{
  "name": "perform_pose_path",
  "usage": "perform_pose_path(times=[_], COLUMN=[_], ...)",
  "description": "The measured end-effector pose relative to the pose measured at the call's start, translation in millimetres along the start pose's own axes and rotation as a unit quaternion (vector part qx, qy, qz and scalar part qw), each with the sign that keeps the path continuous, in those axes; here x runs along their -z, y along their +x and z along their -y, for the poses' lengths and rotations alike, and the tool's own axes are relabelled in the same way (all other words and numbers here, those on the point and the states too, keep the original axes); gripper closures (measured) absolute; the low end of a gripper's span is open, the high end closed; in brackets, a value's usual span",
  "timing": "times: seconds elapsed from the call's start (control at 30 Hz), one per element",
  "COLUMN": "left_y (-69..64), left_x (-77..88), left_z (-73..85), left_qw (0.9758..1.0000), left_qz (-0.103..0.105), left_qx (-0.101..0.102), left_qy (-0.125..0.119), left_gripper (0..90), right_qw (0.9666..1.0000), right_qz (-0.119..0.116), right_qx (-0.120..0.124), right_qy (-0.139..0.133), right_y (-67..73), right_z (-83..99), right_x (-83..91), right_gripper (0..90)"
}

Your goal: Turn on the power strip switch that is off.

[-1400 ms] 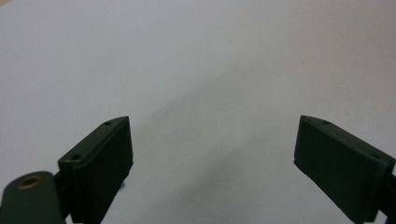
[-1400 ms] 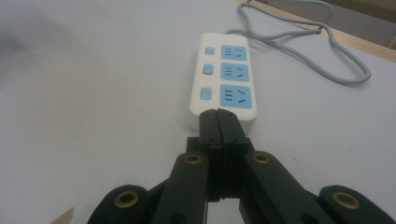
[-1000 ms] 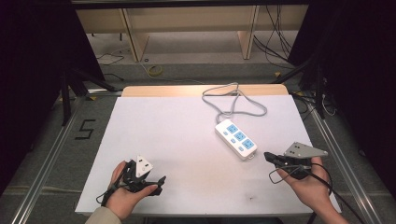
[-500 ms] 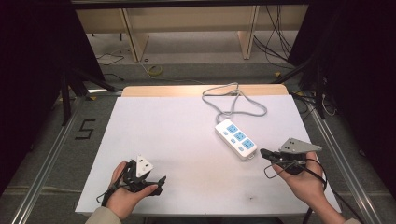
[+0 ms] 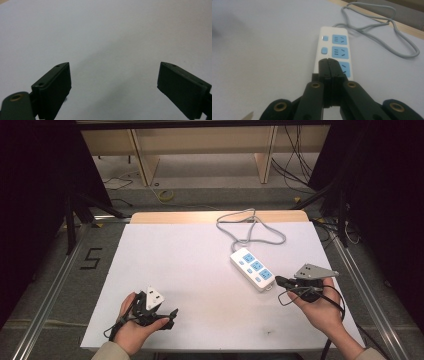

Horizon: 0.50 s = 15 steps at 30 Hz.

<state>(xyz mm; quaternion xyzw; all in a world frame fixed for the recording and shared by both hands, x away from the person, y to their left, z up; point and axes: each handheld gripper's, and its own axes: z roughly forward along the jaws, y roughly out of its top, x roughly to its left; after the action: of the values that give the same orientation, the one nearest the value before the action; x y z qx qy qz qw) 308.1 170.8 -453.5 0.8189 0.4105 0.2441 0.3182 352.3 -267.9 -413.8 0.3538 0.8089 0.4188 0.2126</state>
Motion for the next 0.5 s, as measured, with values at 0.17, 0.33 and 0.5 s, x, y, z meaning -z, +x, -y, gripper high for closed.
perform_pose_path(times=[0.17, 0.33, 0.5], left_y=[0.0, -0.1, -0.1], left_x=[-0.3, -0.6, -0.6], left_z=[-0.2, -0.3, -0.4], left_qw=[1.0000, 1.0000, 1.0000], left_qz=[0.001, 0.000, 0.001], left_qx=[-0.004, -0.004, -0.004], left_qy=[0.002, 0.002, 0.003], left_gripper=[11.5, 11.5, 11.5], right_qw=[1.0000, 1.0000, 1.0000], right_qz=[-0.002, -0.003, -0.004], right_qx=[0.000, -0.001, -0.003], right_qy=[0.002, 0.003, 0.004], right_y=[0.1, -0.5, -1.2], right_z=[-3.0, -6.5, -9.3], right_x=[-4.2, -8.0, -11.7], right_gripper=[90.0, 90.0, 90.0])
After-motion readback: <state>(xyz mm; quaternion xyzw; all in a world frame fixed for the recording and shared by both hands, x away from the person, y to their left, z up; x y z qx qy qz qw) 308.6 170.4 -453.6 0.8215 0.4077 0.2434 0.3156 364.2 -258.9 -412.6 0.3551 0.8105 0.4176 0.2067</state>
